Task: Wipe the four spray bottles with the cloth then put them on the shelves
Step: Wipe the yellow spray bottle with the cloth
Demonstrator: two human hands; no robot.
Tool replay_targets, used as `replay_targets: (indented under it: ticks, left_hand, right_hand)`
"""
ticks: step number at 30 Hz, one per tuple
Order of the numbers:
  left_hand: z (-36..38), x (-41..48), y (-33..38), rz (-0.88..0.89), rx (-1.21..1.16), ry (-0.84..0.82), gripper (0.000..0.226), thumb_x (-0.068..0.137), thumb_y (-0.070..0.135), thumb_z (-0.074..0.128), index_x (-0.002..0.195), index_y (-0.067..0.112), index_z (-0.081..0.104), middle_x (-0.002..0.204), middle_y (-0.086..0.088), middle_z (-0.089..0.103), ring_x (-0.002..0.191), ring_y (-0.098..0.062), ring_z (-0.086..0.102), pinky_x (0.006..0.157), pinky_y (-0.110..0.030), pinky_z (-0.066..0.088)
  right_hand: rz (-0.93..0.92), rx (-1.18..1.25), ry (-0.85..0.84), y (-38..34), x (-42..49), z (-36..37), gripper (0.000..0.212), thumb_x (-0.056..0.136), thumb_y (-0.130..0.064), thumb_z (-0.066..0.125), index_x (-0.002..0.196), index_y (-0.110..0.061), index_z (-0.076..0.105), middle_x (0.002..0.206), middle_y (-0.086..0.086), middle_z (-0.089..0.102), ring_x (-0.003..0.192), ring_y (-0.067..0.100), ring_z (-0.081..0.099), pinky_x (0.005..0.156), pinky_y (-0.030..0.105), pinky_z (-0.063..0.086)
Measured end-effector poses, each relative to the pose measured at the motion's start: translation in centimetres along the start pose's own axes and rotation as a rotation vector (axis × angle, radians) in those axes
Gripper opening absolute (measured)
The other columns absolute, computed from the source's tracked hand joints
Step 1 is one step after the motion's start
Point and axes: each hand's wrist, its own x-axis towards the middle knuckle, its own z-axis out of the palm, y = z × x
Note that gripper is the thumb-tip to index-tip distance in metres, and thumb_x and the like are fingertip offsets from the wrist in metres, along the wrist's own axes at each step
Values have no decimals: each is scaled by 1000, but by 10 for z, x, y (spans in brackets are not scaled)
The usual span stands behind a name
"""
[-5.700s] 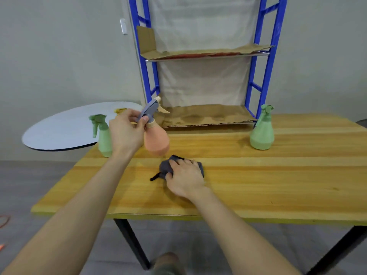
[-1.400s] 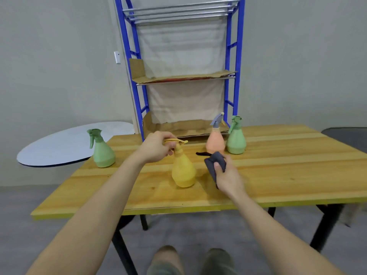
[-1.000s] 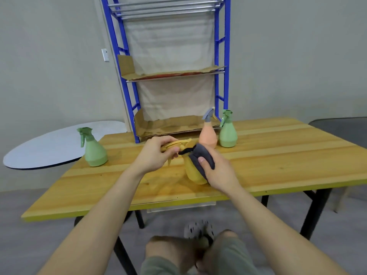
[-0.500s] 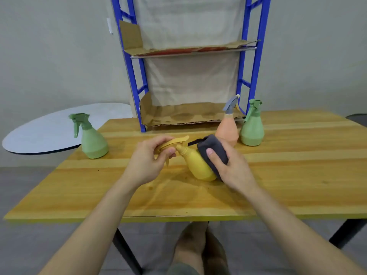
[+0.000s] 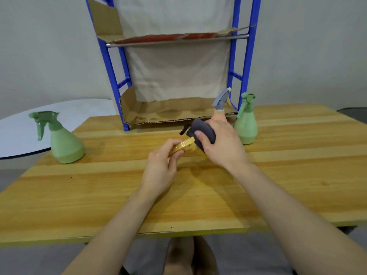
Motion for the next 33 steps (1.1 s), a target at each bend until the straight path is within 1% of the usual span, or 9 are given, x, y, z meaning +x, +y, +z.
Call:
replay_targets:
  ticks: [2, 7, 12, 15, 18, 22, 24, 29, 33]
  left_hand:
    - [-2, -2, -3, 14, 19, 18, 22, 105, 10, 66, 125, 19, 68, 105, 11, 74, 96, -8, 70, 87, -33, 57]
    - [-16, -15, -8, 73, 118, 76, 31, 102, 0, 67, 129, 14, 69, 118, 6, 73, 109, -10, 69, 95, -32, 57]
    - [-9, -13, -6, 100, 172, 106, 29, 101, 2, 64, 130, 7, 69, 119, -1, 72, 109, -15, 68, 95, -30, 57]
    - [-14, -15, -6, 72, 210, 163, 26, 104, 5, 60, 129, 5, 66, 114, -1, 69, 102, -10, 64, 94, -17, 51]
    - [-15, -17, -10, 36, 211, 174, 25, 107, 10, 57, 130, 4, 64, 112, -2, 69, 100, -16, 67, 91, -25, 54]
    - [-10, -16, -6, 69, 222, 142, 26, 107, 7, 59, 131, 3, 66, 117, -8, 71, 107, -22, 67, 95, -35, 56]
    - [-9, -15, -4, 99, 240, 146, 26, 105, 3, 62, 131, 4, 67, 117, -9, 72, 108, -22, 67, 96, -33, 55]
    - [-14, -17, -3, 154, 211, 166, 23, 107, 4, 60, 129, 2, 67, 114, -8, 71, 103, -18, 65, 93, -26, 52]
    - [-9, -17, 2, 244, 233, 57, 26, 104, 0, 62, 130, 2, 69, 116, -10, 71, 108, -24, 67, 95, -39, 57]
  right_hand:
    - [57, -49, -32, -6, 16, 0, 35, 96, -58, 57, 102, -25, 66, 101, -1, 62, 98, 27, 62, 80, 37, 47]
    - [-175, 60, -172, -10, 6, 0, 32, 102, -57, 58, 115, -30, 69, 97, -9, 65, 96, 17, 58, 82, 40, 48]
    - [148, 80, -175, 12, 22, -7, 32, 107, -52, 53, 105, -21, 59, 90, -3, 59, 91, 29, 60, 74, 35, 38]
    - [-92, 26, -199, -10, 2, -8, 32, 109, -41, 48, 128, -17, 58, 121, 6, 67, 113, 31, 62, 90, 43, 48]
    - [-263, 84, -225, -18, -15, -11, 46, 105, -38, 56, 145, -18, 47, 130, 4, 66, 119, 25, 61, 101, 40, 50]
    - [2, 252, -141, 2, -2, -3, 34, 103, -45, 66, 128, -24, 57, 99, -20, 55, 102, 17, 61, 88, 37, 52]
    - [133, 271, -46, 5, 4, 7, 29, 104, -45, 63, 124, -23, 63, 101, -17, 56, 106, 21, 64, 90, 37, 51]
    - [-188, 304, -54, -7, -9, 7, 31, 105, -44, 63, 130, -28, 70, 116, -13, 72, 105, 11, 65, 93, 33, 53]
    - [27, 244, -60, 1, 5, 3, 31, 102, -48, 65, 127, -31, 73, 107, -14, 68, 104, 15, 65, 88, 33, 50]
